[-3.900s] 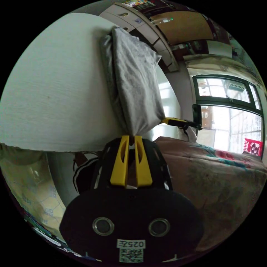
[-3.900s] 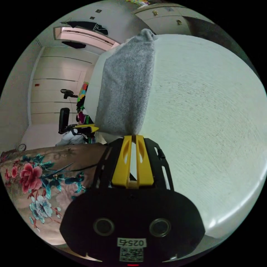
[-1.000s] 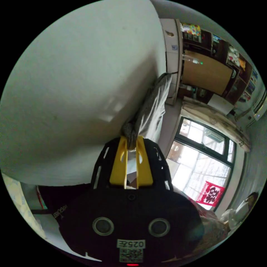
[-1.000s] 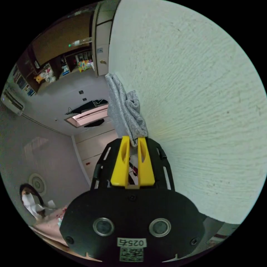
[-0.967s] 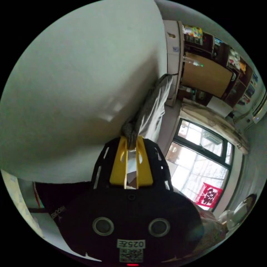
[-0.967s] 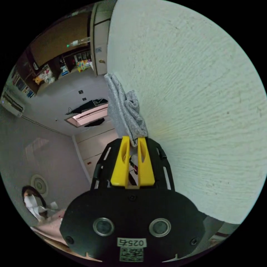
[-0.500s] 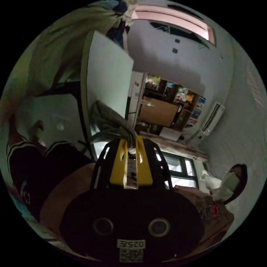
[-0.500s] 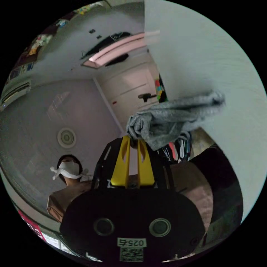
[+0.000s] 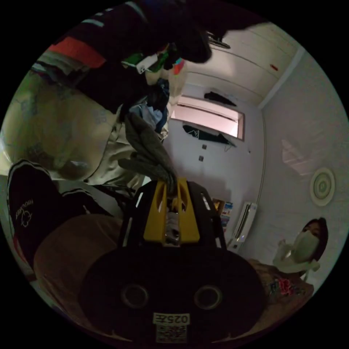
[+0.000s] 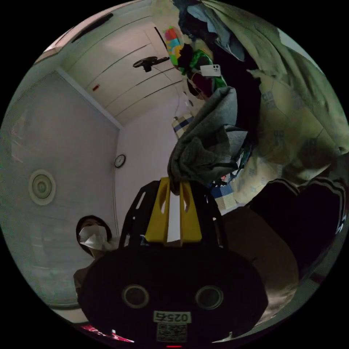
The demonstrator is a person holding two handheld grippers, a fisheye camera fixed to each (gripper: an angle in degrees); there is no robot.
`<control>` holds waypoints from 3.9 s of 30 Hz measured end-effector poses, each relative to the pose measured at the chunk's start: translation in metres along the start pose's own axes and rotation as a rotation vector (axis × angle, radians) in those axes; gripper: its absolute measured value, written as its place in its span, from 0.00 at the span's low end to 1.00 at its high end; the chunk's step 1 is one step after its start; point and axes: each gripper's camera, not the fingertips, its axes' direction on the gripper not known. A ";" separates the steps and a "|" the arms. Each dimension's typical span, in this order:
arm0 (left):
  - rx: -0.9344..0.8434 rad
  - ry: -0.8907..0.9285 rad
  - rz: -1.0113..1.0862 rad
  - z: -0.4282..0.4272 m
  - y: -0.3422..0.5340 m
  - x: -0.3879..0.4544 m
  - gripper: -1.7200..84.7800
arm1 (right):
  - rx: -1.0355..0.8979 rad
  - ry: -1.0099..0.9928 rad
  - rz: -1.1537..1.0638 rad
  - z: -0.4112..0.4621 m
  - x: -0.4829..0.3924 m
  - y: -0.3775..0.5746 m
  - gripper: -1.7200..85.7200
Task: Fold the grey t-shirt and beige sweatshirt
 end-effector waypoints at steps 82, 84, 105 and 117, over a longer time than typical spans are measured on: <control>-0.453 -0.313 0.804 0.329 -0.101 0.112 0.11 | 0.665 0.801 -1.213 -0.042 -0.048 -0.248 0.16; -0.450 -0.386 0.867 0.373 -0.109 0.104 0.15 | 0.660 0.880 -1.143 -0.054 -0.030 -0.270 0.17; -0.542 -0.432 0.732 0.488 0.011 -0.005 0.13 | 0.317 0.262 -0.561 -0.054 0.026 -0.258 0.01; -0.399 -0.811 0.980 0.331 0.187 -0.026 0.16 | 0.150 -0.427 -0.827 0.083 -0.057 -0.002 0.01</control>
